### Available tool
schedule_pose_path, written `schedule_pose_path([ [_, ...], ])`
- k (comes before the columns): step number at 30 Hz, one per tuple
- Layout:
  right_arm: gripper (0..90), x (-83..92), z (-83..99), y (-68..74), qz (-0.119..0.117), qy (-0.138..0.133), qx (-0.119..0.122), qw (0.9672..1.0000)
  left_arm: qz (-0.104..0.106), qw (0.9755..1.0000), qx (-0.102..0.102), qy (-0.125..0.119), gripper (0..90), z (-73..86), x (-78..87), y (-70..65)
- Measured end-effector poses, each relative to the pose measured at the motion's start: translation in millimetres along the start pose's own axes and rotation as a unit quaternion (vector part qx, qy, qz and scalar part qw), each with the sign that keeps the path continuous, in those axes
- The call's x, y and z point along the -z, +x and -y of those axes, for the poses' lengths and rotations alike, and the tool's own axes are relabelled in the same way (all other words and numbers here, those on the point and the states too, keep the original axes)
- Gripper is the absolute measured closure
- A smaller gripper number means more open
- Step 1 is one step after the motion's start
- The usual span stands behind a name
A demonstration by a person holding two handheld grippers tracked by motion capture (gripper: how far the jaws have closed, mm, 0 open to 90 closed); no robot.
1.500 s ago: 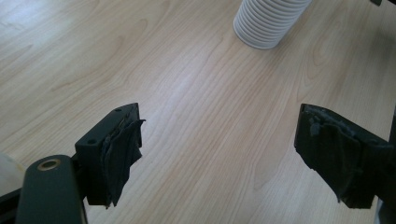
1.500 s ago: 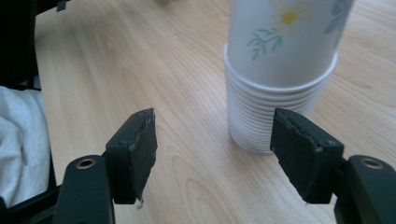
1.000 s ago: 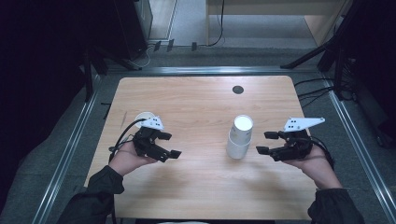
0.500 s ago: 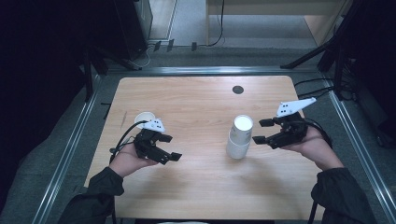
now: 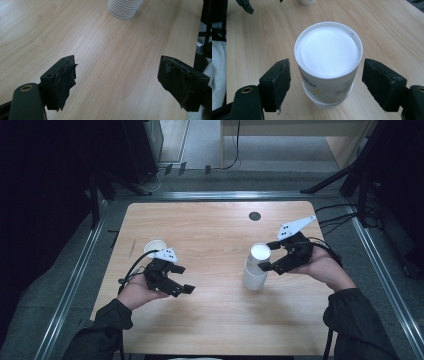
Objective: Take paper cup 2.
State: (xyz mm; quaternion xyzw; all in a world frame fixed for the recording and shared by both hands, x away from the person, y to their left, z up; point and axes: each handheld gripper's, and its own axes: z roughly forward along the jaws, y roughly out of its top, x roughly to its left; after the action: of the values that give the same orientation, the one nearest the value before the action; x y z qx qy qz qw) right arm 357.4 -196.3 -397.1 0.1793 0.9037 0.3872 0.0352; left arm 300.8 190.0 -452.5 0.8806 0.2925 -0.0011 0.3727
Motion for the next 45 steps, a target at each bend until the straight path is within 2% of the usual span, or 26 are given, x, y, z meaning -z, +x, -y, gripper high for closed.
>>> schedule_pose_path([
  [6,24.0,-5.1,-3.1,-0.6,-0.006,0.008,0.008,0.9999,-0.002,1.0,-0.004,0.0,15.5,-0.1,-1.3,-0.5],
  [12,31.1,-7.4,-4.0,-1.3,-0.003,0.007,0.013,0.9999,0.0,1.0,-0.003,0.003,15.5,-0.1,-2.9,-1.1],
  [25,33.8,1.0,-7.8,-1.5,0.001,-0.003,0.008,1.0,-0.002,1.0,-0.002,0.002,15.5,1.9,-1.1,-0.4],
  [36,34.3,19.6,-20.3,2.3,0.004,-0.007,0.005,1.0,0.0,1.0,-0.001,-0.003,15.5,0.9,-1.0,-1.4],
  [45,34.7,42.2,-36.8,9.5,0.017,-0.007,0.016,0.9997,0.001,1.0,0.003,-0.005,15.5,1.1,-0.7,-0.8],
])
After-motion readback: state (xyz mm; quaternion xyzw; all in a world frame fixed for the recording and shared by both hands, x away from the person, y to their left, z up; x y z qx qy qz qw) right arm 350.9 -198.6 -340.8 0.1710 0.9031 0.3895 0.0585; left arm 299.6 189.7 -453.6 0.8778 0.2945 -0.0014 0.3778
